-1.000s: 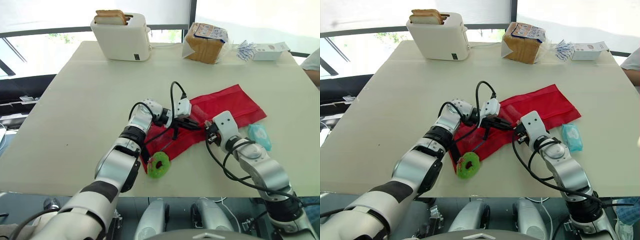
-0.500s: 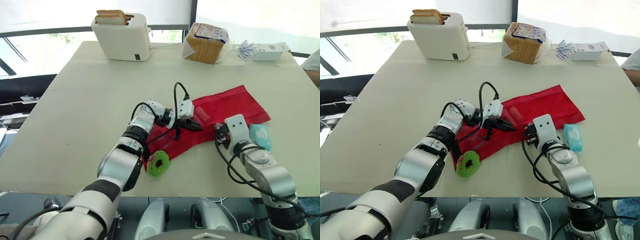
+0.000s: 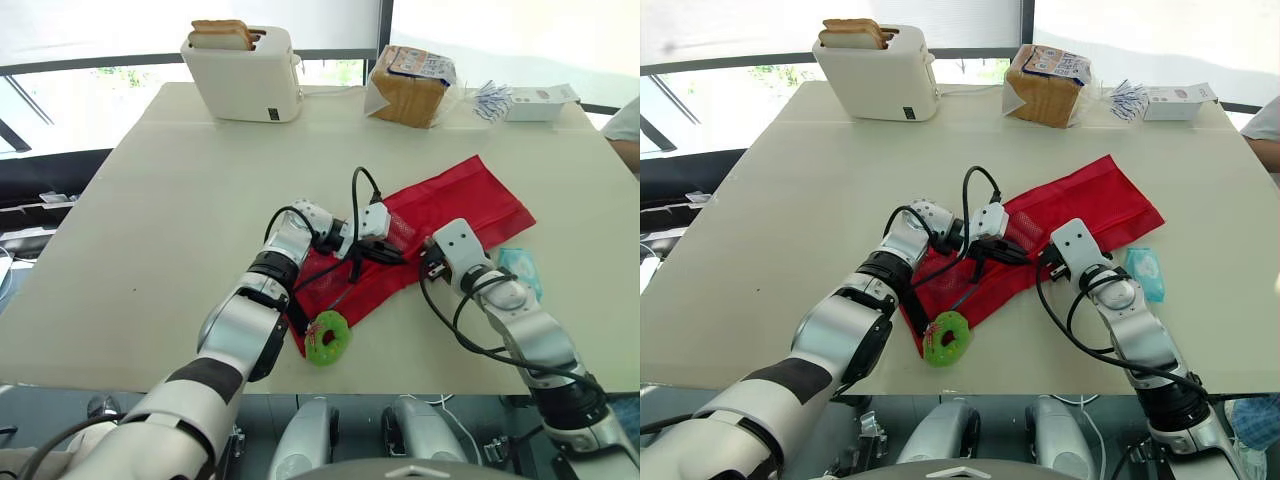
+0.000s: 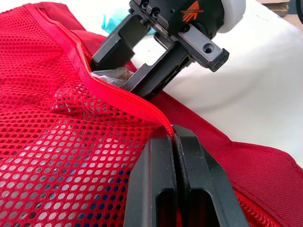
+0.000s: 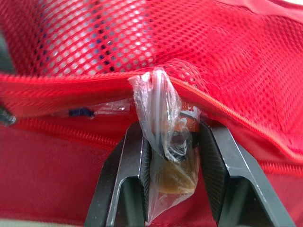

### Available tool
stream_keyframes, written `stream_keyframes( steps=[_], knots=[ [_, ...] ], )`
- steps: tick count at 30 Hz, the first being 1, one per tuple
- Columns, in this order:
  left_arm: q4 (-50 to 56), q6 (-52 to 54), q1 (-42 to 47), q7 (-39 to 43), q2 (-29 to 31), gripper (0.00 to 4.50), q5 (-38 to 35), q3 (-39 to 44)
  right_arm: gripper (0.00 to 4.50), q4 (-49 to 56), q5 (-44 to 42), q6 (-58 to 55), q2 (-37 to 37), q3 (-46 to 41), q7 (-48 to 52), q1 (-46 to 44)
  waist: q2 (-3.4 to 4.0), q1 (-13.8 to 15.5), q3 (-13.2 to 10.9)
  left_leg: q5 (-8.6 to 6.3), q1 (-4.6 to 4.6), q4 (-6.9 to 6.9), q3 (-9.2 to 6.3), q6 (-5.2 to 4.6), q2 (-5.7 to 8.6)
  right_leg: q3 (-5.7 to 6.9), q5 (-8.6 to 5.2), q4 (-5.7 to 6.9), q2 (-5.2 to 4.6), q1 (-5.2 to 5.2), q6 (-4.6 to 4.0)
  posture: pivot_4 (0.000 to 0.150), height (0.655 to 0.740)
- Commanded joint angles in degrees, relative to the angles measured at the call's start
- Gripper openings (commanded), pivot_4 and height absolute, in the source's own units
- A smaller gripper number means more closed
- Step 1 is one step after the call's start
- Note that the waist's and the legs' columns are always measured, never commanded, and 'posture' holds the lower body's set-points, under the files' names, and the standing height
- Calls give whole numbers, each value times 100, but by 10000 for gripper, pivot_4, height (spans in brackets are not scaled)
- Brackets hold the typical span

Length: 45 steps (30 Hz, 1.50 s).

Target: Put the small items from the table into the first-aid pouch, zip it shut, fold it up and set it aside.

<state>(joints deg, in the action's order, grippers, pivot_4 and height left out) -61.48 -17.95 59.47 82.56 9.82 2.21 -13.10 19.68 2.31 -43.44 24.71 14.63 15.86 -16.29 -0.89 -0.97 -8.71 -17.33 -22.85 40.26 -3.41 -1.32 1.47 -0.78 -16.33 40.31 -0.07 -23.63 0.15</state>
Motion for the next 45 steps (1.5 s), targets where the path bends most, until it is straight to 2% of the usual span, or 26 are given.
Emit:
stream_keyframes(
  steps=[1, 6, 10, 17, 19, 20, 22, 25, 29, 34, 38, 42, 44, 45],
  knots=[
    [14, -125, 90, 66, -54, 0, 3, -12, 9467, 134, 153, 285, 134, 74, 175, 7, 0, 2, 0, 0, 0, 0, 0, 0, 0, 0, 0, 0, 0, 0, 0, 1500, 7400],
    [4, -120, 80, 36, -38, 0, 6, 1, 9467, 261, 150, 330, 80, 19, 294, 160, 0, 5, 0, 0, 0, 0, 0, 0, 0, -1, 0, 1, 0, 0, 0, 1500, 7400],
    [15, -113, 60, 47, -17, 0, 2, 6, 9467, 142, 214, 101, -328, -476, -181, 179, 0, 9, 0, 0, 0, 0, -1, 0, -1, -1, 0, 2, 0, 0, 0, 1500, 7400],
    [21, -113, 33, 90, -20, 0, -2, -2, 9467, -216, 397, 200, -461, -198, -161, -83, 0, 2, 0, 0, 1, 1, 1, 1, -1, -2, 0, 2, 0, 0, 0, 1500, 7400],
    [-8, -119, 47, 67, -27, 0, 13, -5, 20041, -155, 181, 92, -542, -241, 57, -82, 0, -4, 0, 1, 2, 1, 1, 1, 0, -2, 0, 3, 0, 0, 0, 1500, 7400],
    [-19, -120, 54, 54, -25, 0, 19, -5, 22081, -82, 166, 97, -556, -265, 75, -47, 0, -2, 0, 1, 2, 1, 0, 1, -1, -2, 0, 4, 0, 0, 0, 1500, 7400],
    [-57, -120, 77, 11, -13, 0, 39, -1, 31416, 171, 107, 51, -560, -406, 85, 93, 0, -1, 0, 1, 2, 1, 0, 1, -1, -2, 0, 4, 0, 0, 0, 1500, 7400],
    [-112, -137, 99, -34, 14, 0, 71, 6, 42461, 803, -224, -252, -488, -690, 319, 426, 0, 16, 0, 0, 2, 1, -2, 1, -1, 0, 0, 3, 0, 1, 0, 1500, 7400],
    [-208, -170, 151, -114, 41, 0, 117, 33, 42461, 1854, -568, -775, -245, -1240, 532, 1008, 0, 19, 0, 0, -1, 1, -1, 0, 0, -1, 0, 1, -1, 1, 0, 1500, 7400],
    [-250, -191, 174, -156, 45, 0, 116, 48, 42461, 2255, -779, -1136, -242, -1546, 505, 1526, 0, 16, 0, -7, 1, 1, -4, -12, 0, 1, 0, 5, 0, 1, 0, 1500, 7400],
    [-244, -199, 172, -149, 34, 0, 103, 46, 30626, 2019, -849, -1069, -452, -1578, 338, 1617, 0, 10, 0, -5, 1, 1, -1, -9, 0, -1, 0, 6, 0, 1, 0, 1500, 7400],
    [-200, -197, 146, -101, 18, 0, 85, 38, 11574, 1366, -728, -815, -597, -1465, 123, 1364, 0, 13, 0, 0, 3, 2, 0, -1, 0, -1, 0, 6, 0, 1, 0, 1500, 7400],
    [-180, -200, 128, -75, 9, 0, 84, 28, 3664, 1059, -702, -649, -670, -1383, 65, 1153, 0, 12, 0, 0, 3, 1, 0, 0, 0, -1, 0, 6, 0, 1, 0, 1500, 7400],
    [-172, -203, 120, -63, 7, 0, 86, 21, 1093, 931, -687, -567, -696, -1345, 40, 1047, 0, 8, 0, 0, 3, 1, 0, 0, 0, -1, 0, 5, 0, 1, 0, 1500, 7400]
  ],
)
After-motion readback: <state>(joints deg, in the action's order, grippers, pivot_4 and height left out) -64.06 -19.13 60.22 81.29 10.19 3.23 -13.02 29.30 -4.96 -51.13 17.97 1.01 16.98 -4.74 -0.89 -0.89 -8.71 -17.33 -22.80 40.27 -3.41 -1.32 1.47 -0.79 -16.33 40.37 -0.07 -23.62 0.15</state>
